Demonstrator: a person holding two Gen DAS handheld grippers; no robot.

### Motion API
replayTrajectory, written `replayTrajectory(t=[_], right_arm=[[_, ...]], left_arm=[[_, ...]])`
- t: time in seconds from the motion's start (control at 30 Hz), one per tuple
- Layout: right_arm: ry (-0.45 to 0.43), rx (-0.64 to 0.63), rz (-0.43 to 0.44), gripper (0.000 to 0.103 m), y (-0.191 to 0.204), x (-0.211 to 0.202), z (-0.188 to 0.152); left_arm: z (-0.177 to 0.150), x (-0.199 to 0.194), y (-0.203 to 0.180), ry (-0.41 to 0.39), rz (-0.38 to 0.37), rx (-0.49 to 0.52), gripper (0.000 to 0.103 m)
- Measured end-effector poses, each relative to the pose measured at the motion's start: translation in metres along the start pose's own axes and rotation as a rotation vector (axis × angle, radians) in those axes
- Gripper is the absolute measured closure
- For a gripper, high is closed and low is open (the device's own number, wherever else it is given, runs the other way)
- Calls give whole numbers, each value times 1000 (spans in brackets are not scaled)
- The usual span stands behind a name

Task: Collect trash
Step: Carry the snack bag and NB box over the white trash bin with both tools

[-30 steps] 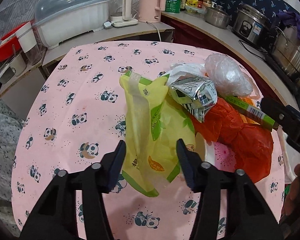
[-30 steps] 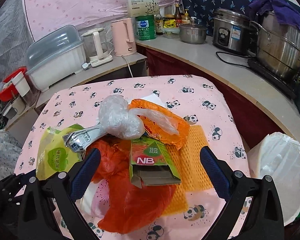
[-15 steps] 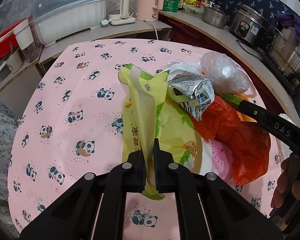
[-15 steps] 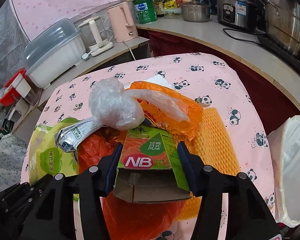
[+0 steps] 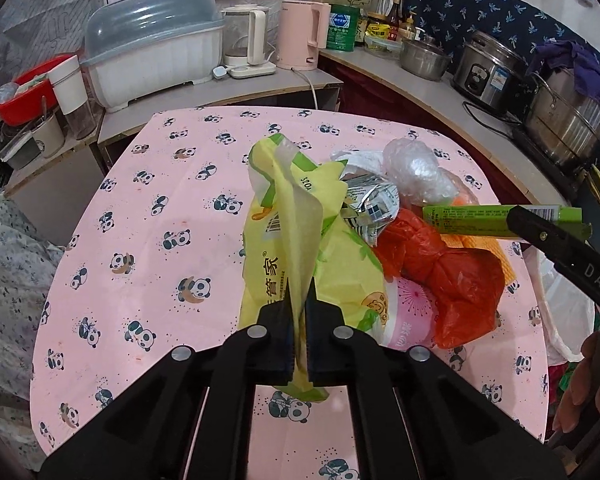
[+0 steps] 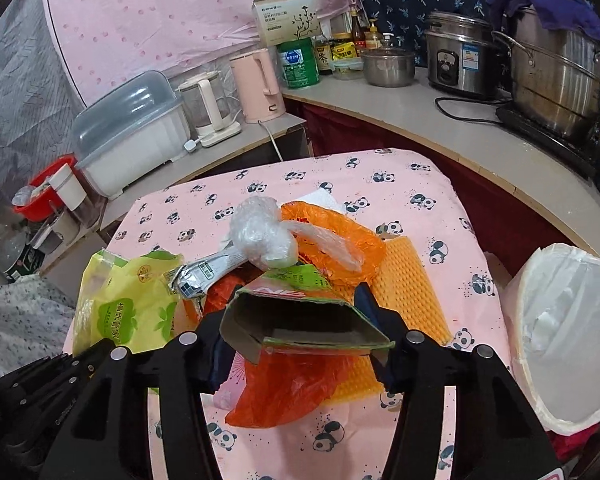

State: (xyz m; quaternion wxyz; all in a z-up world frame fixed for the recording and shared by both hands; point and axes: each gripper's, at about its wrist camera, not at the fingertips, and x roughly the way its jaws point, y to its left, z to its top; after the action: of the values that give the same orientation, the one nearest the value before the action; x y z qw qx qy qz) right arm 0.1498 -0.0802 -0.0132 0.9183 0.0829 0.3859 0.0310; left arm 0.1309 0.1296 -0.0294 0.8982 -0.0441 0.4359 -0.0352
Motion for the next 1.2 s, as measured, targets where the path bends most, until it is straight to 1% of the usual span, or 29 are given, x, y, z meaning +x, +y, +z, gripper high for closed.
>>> replayTrajectory(t=[0.27,0.53,0.73,0.87,1.07,1.2], right_arm=[[-81,30,-18,50,-15,-51,-2],[-165,87,-55,50,-47,-101,-4],[-216,144,-106,50,-83,-135,-12],[-243,188,-150,50,-111,-155,-20],[-274,268,-225,50,-161,-181,-35],[-281,329,-268,50,-193,-189,-46]], left_arm=[[-4,-35,-22,-58,-29,43,100],[-10,-66,-64,-110,-78,124,101],[-15,-82,-110,-133,-136,204,101],[-19,-88,-144,-134,-182,258,101],[-24,-89,-199,-127,-249,345,101],[-26,-83,-232,-111,-307,402,101]])
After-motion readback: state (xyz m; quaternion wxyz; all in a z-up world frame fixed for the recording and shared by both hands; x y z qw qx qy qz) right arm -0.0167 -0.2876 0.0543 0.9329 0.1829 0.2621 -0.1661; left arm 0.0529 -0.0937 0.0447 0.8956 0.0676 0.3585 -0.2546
